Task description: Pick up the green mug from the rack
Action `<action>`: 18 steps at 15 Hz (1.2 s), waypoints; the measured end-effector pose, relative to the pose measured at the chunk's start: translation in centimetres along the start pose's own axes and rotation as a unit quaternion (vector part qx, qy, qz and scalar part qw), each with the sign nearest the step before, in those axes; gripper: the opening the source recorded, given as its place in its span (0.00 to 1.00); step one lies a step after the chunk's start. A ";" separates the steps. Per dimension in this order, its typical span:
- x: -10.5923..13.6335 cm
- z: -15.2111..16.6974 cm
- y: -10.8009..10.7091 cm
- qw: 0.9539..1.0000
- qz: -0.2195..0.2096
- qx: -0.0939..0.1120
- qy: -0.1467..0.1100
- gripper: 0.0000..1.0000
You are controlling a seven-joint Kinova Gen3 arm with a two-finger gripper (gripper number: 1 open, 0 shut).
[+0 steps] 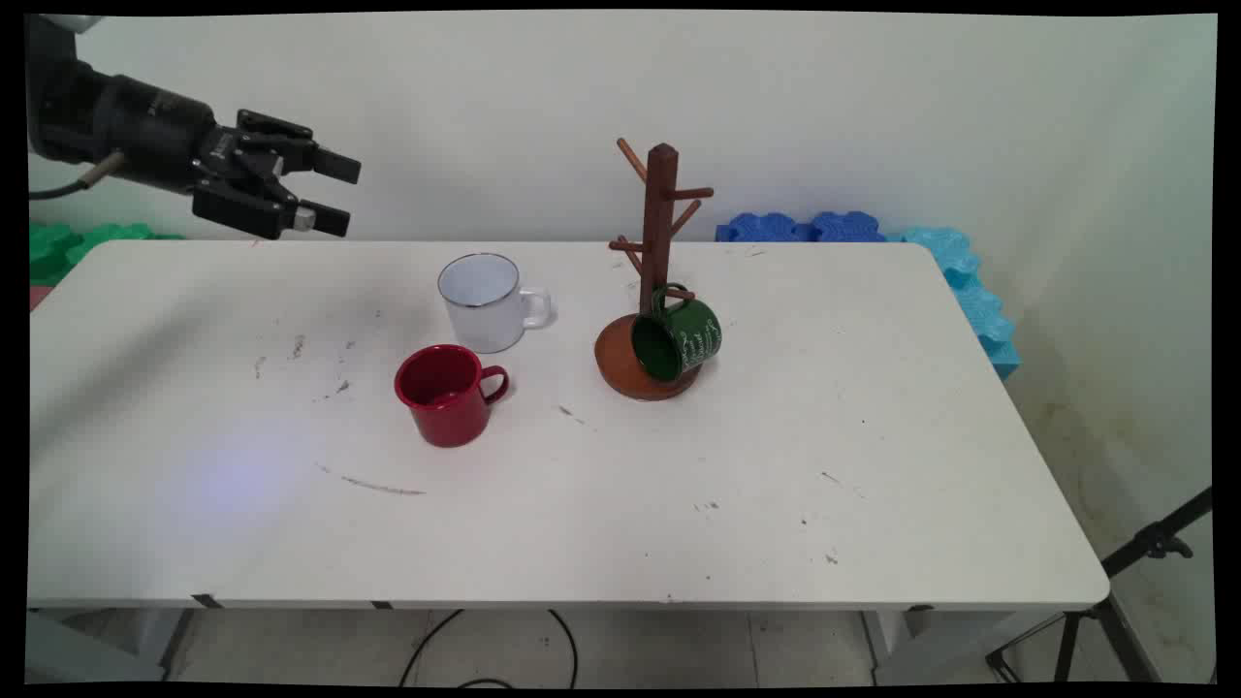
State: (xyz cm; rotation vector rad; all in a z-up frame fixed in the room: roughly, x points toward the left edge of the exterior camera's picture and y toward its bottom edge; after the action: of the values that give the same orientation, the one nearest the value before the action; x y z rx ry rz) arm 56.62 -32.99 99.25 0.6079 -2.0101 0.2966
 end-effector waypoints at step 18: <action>4.7 18.8 7.8 0.982 -0.169 0.064 -0.045 1.00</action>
State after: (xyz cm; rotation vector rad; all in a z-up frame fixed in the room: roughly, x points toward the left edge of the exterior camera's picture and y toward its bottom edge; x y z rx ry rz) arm 36.56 -36.21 94.39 1.0460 -1.9425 0.1958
